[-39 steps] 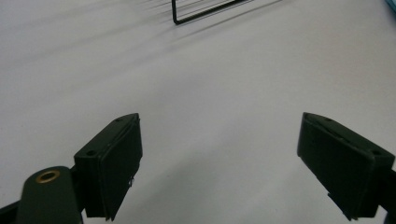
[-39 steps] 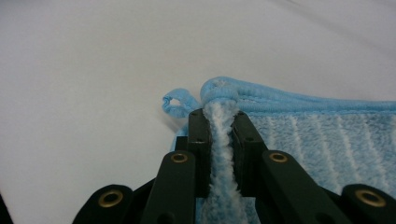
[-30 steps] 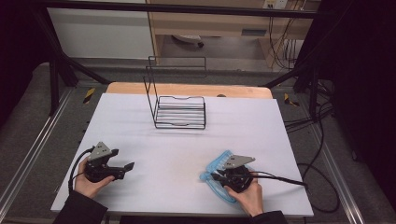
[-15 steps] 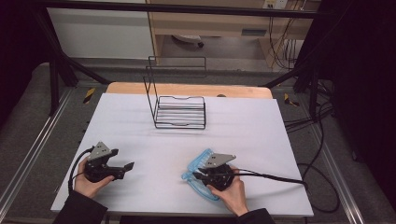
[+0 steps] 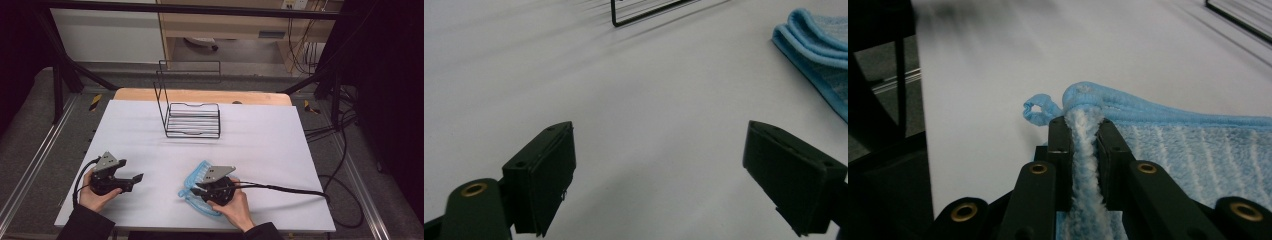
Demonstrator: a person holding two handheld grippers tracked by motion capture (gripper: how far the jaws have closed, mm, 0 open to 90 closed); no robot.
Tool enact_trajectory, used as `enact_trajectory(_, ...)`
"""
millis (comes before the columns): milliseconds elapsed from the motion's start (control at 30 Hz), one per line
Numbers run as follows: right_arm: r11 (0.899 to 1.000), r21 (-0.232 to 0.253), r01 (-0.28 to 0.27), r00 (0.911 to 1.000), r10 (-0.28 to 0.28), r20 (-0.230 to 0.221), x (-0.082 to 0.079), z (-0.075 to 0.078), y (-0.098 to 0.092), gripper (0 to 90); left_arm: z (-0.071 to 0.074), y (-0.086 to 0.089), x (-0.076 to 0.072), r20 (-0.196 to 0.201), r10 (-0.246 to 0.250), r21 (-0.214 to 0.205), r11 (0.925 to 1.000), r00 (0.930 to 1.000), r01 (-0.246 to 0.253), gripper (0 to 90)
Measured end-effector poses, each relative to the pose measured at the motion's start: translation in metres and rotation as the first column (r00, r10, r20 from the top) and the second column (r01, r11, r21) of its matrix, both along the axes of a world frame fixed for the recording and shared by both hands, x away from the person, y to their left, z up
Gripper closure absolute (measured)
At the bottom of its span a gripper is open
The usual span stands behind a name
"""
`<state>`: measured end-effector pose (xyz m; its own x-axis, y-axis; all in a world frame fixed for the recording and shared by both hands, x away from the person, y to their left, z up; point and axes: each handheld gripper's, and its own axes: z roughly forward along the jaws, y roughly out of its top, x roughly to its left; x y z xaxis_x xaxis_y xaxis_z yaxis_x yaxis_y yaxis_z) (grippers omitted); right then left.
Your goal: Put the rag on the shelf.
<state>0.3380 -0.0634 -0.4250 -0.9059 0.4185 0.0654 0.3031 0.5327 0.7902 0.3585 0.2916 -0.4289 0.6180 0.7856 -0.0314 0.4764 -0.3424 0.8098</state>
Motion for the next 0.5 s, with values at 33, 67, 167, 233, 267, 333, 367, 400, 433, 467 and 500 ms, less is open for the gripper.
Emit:
enact_trajectory(33,1.000,-0.005,-0.009,0.9999,0.009,-0.006,0.000,-0.001,0.002,79.8,0.000,0.000,0.000,0.000,-0.001,0.000,1.0000,1.0000,0.001,13.6)
enact_trajectory(67,1.000,-0.019,-0.022,0.9994,0.021,-0.025,0.000,-0.006,0.004,78.4,0.000,0.000,0.000,0.000,-0.001,0.000,1.0000,1.0000,0.001,13.6)
enact_trajectory(167,0.999,-0.025,-0.024,0.9987,0.023,-0.044,0.001,-0.010,0.005,74.7,0.000,0.000,0.000,-0.002,-0.001,0.001,1.0000,1.0000,0.001,13.6)
enact_trajectory(233,1.000,-0.017,-0.022,0.9978,0.021,-0.063,0.001,-0.011,0.006,68.0,0.000,0.000,0.000,-0.003,-0.002,0.000,1.0000,1.0000,0.002,13.6)
enact_trajectory(267,1.000,-0.009,-0.019,0.9974,0.018,-0.070,0.001,-0.010,0.006,63.2,0.000,0.000,0.000,-0.003,-0.002,0.000,1.0000,1.0000,0.002,13.5)
enact_trajectory(333,1.000,0.020,0.000,0.9982,0.001,-0.059,0.001,-0.002,0.002,51.9,0.000,0.000,0.000,-0.004,-0.002,0.000,1.0000,1.0000,0.002,13.5)
enact_trajectory(367,1.000,0.020,0.000,0.9982,0.001,-0.059,0.001,-0.002,0.002,51.9,0.000,0.000,0.000,-0.004,-0.002,0.000,1.0000,1.0000,0.002,13.5)
enact_trajectory(400,1.000,0.021,0.015,0.9989,-0.014,-0.045,0.001,0.002,0.000,48.3,0.000,-0.001,0.000,-0.005,-0.002,0.000,1.0000,1.0000,0.002,13.4)
enact_trajectory(433,0.998,0.032,0.047,0.9986,-0.046,-0.024,0.003,0.010,-0.007,44.7,0.000,-0.001,0.000,-0.005,-0.002,-0.001,1.0000,1.0000,0.002,13.3)
enact_trajectory(467,0.998,0.032,0.047,0.9986,-0.046,-0.024,0.003,0.010,-0.007,44.7,0.000,-0.001,0.000,-0.005,-0.002,-0.002,1.0000,1.0000,0.002,13.3)
enact_trajectory(500,0.997,0.038,0.063,0.9979,-0.063,-0.018,0.005,0.013,-0.011,44.3,0.000,-0.001,0.000,-0.005,-0.002,-0.002,1.0000,1.0000,0.002,13.3)
